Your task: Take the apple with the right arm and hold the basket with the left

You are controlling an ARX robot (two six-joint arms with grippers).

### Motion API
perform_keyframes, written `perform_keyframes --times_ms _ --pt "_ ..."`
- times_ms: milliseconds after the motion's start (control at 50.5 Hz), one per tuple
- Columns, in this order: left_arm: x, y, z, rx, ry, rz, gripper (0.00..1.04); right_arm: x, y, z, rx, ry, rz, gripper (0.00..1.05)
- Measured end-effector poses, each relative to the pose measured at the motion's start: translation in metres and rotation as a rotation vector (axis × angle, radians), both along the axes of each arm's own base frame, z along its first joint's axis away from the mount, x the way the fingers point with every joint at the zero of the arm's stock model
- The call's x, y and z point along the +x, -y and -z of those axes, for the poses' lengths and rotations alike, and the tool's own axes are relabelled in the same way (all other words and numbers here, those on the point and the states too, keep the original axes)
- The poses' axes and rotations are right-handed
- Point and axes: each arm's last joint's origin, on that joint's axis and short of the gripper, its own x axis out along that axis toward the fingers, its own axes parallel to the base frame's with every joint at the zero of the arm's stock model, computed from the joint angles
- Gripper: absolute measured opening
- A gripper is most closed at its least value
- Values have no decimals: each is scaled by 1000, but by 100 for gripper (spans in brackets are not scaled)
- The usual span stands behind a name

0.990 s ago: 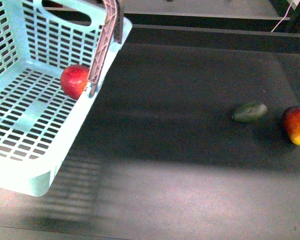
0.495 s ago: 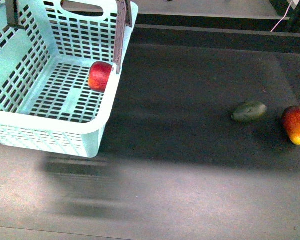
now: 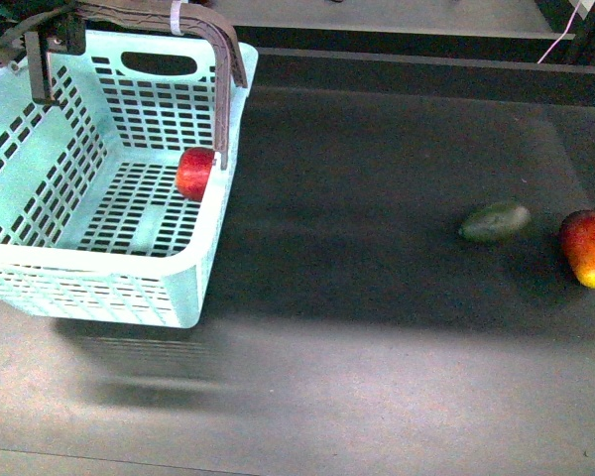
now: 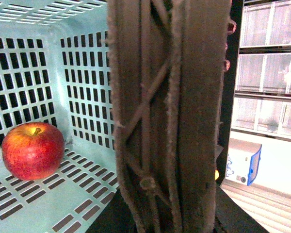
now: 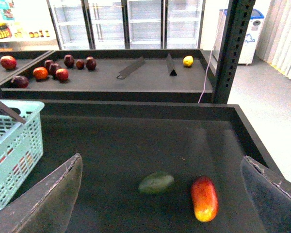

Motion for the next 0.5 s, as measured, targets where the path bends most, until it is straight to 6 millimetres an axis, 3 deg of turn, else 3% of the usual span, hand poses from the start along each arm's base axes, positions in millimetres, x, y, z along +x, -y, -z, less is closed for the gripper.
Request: perform_keyframes --times_ms 257,436,495 --pt "-11 -5 9 -27 -20 -21 21 0 0 0 0 0 0 96" --pt "-20 -6 10 -39 -30 -40 49 0 0 0 0 0 0 96" --pt "-22 -5 4 -41 -20 -43 64 0 0 0 0 0 0 96"
